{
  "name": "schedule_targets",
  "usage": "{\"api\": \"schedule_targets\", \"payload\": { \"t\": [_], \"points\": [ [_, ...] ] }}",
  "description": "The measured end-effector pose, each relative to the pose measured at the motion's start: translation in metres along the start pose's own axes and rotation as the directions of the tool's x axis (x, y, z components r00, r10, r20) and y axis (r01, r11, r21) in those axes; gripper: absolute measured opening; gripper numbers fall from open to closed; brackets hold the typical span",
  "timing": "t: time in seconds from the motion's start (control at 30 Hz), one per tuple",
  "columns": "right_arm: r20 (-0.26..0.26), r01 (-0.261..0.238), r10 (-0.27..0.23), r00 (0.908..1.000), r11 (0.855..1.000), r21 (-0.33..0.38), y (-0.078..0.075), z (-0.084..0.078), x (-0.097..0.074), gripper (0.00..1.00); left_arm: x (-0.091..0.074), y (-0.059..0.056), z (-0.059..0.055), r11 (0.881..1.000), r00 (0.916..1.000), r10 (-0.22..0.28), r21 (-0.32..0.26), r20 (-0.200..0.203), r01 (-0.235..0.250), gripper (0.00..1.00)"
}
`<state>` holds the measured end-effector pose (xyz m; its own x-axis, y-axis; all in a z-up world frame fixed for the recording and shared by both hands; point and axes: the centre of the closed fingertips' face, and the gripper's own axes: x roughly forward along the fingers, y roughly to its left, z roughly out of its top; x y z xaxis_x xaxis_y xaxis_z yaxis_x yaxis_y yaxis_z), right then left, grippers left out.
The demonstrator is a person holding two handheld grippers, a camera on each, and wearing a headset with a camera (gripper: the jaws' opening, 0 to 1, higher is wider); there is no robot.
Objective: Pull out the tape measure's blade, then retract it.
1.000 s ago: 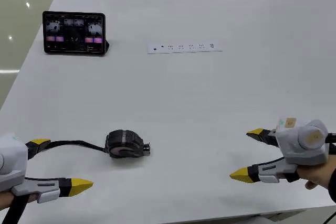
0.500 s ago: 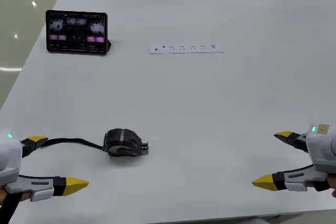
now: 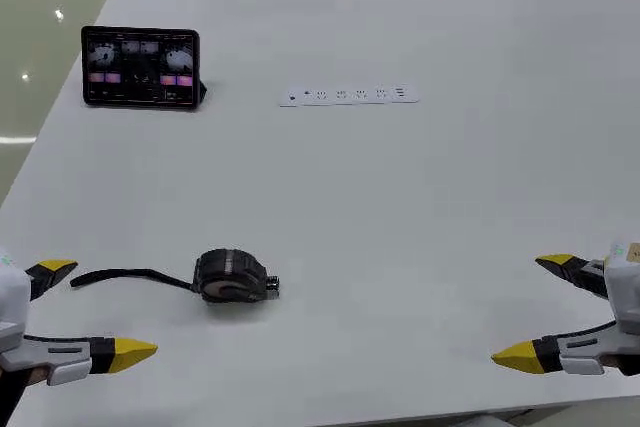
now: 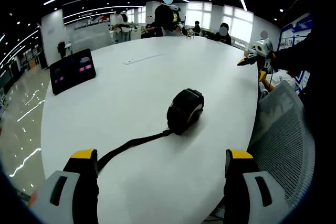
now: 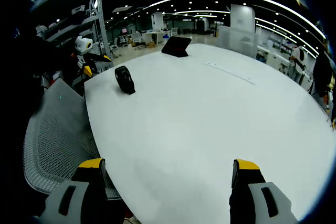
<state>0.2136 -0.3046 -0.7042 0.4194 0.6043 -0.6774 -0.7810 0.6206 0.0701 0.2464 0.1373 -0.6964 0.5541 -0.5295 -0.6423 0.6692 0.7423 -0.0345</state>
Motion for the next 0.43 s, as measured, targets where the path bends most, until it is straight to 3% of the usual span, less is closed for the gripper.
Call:
{"api": "schedule_targets", "payload": {
  "t": [0.43],
  "points": [
    [0.004,0.007,-0.007,1.0,1.0,-0.002,0.0001,-0.0064,-0.0023,0.99,-0.002,-0.0036,-0.0042,1.0,0.9998,-0.014,0.005,-0.015,0.014,0.99]
  ]
}}
